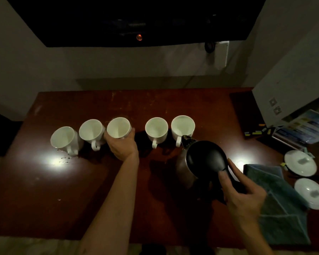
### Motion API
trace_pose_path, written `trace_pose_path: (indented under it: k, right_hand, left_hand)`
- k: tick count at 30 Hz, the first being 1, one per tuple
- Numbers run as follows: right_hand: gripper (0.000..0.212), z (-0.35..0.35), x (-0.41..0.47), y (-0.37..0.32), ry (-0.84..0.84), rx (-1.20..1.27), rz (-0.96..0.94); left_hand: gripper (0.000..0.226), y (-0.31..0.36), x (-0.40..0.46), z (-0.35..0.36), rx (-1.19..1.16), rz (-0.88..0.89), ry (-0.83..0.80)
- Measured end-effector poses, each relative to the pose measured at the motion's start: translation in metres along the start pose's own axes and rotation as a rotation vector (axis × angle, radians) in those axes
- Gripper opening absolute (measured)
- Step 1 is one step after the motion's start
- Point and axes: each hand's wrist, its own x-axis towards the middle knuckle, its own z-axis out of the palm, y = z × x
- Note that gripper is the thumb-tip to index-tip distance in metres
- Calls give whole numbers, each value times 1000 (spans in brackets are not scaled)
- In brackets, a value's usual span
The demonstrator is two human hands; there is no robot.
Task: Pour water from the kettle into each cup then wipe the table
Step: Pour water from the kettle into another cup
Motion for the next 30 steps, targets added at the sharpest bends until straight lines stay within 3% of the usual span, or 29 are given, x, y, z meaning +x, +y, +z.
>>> trace_pose_path:
  k: [8, 14, 19, 30]
  right_hand:
    - [47, -4, 0, -1, -46, 15, 14]
    - [35, -22, 8, -17, -87, 21, -11]
    - [44, -45, 7, -37, -125, 30, -31]
    - [44, -97, 24, -162, -292, 72, -200]
  left_hand:
    - [78, 5, -34, -53, 66, 159, -155]
    - [82, 22, -65, -106, 135, 267, -335]
    - [80, 42, -93, -134, 214, 366, -507]
    - [76, 147, -118, -161, 112, 512, -776]
